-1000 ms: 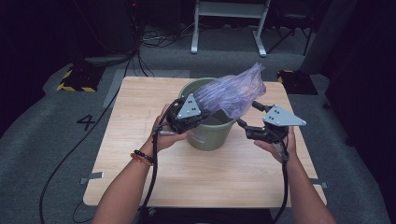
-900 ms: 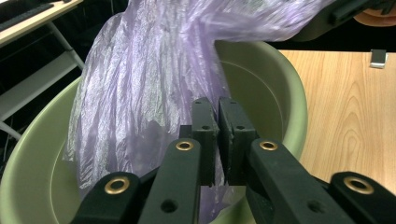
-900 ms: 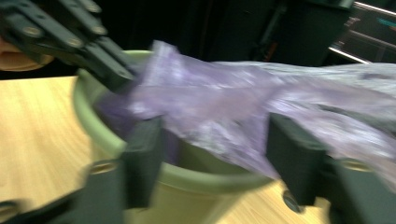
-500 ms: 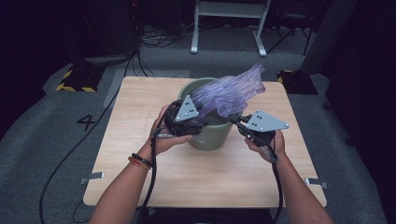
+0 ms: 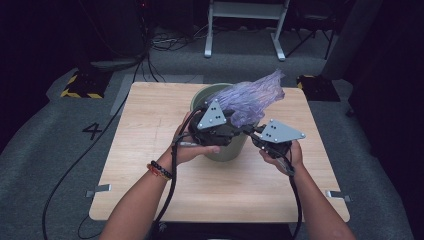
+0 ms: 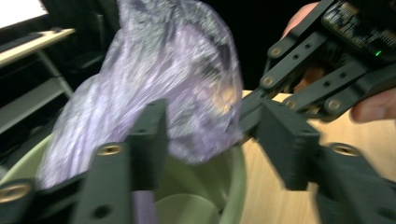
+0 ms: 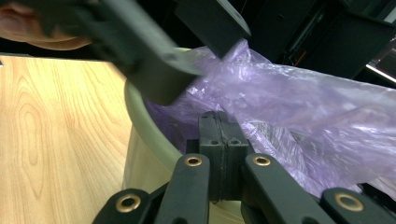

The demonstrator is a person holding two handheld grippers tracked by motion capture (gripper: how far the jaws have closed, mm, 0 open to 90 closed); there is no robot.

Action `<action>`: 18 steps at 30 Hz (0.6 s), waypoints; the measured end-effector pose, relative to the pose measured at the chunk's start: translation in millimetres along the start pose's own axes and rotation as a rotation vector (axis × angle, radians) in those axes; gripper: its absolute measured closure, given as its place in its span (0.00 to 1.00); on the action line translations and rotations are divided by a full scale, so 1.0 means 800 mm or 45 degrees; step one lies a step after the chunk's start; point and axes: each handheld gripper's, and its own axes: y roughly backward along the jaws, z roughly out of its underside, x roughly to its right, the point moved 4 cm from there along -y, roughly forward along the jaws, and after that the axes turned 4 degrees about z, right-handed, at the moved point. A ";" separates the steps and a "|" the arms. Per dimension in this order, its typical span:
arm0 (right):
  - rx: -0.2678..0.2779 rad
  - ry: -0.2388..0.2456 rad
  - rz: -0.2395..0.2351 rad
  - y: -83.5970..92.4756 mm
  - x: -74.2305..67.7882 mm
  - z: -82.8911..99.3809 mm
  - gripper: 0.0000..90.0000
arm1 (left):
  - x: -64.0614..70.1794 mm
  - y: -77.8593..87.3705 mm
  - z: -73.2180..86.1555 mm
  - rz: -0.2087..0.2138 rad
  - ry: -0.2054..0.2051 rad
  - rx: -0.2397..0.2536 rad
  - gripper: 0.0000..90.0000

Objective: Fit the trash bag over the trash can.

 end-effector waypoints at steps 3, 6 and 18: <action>0.004 0.017 -0.006 0.001 -0.005 -0.001 1.00 | 0.002 -0.003 -0.001 0.023 -0.057 -0.033 0.66; 0.010 0.033 -0.006 0.002 -0.009 0.000 0.99 | 0.004 -0.002 0.001 0.064 -0.085 -0.046 0.85; 0.094 -0.032 -0.042 0.025 -0.012 0.006 0.76 | -0.006 0.029 0.027 0.001 -0.051 -0.015 1.00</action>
